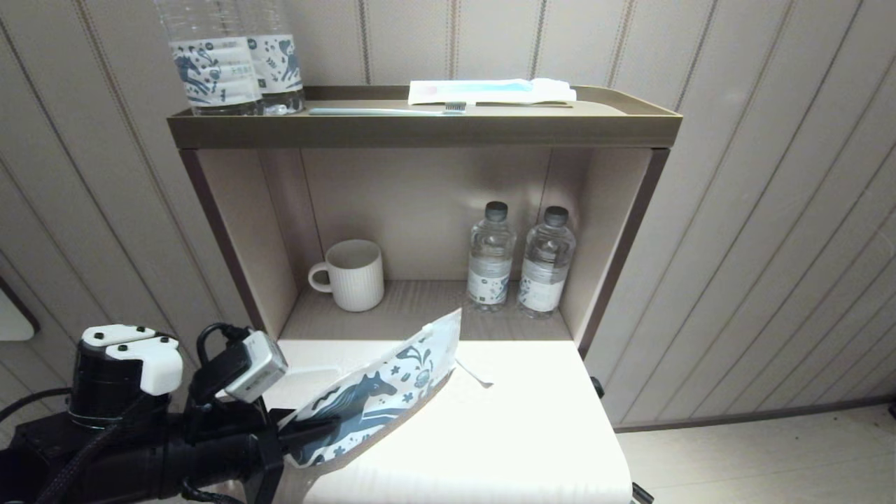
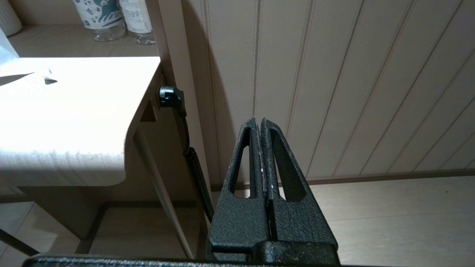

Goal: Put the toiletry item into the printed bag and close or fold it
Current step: Pick up the storage bag

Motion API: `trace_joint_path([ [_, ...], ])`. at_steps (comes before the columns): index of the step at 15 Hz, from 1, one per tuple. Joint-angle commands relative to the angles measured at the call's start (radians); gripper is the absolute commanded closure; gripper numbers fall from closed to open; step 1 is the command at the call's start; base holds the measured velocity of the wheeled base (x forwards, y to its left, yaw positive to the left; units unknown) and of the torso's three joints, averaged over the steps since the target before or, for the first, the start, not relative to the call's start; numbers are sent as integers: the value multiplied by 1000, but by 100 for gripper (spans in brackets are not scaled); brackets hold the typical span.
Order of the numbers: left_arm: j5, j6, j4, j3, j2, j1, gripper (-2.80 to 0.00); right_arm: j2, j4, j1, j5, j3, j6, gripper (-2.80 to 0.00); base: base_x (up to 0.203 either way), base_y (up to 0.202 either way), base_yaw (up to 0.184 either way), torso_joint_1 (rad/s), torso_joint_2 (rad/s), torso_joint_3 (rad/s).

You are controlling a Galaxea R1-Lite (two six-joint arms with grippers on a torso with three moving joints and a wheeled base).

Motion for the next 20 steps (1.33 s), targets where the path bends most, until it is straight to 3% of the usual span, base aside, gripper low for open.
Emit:
trace_joint_path([
  [1,1,-2,16,6,-118,9,0,0,-1,0,2,0,0,0,0,0,0,0,0,0],
  [6,3,-12,378,-22,-375,91,0,0,-1,0,0,0,0,0,0,0,0,0,0,0],
  [9,3,-93,487,-26,-482,134,0,0,-1,0,0,0,-3,0,0,0,0,0,0,0],
  [12,-17,-109,616,-73,-538,137,0,0,8,1,4,0,-7,0,0,0,0,0,0,0],
  [13,-53,-112,664,-96,-546,137,0,1,14,1,4,0,-7,0,0,0,0,0,0,0],
  [15,-114,-113,700,-116,-560,137,0,1,38,1,6,0,-8,0,0,0,0,0,0,0],
  [20,-127,-104,701,-119,-556,137,0,6,108,1,10,-23,-28,0,0,0,0,0,0,0],
])
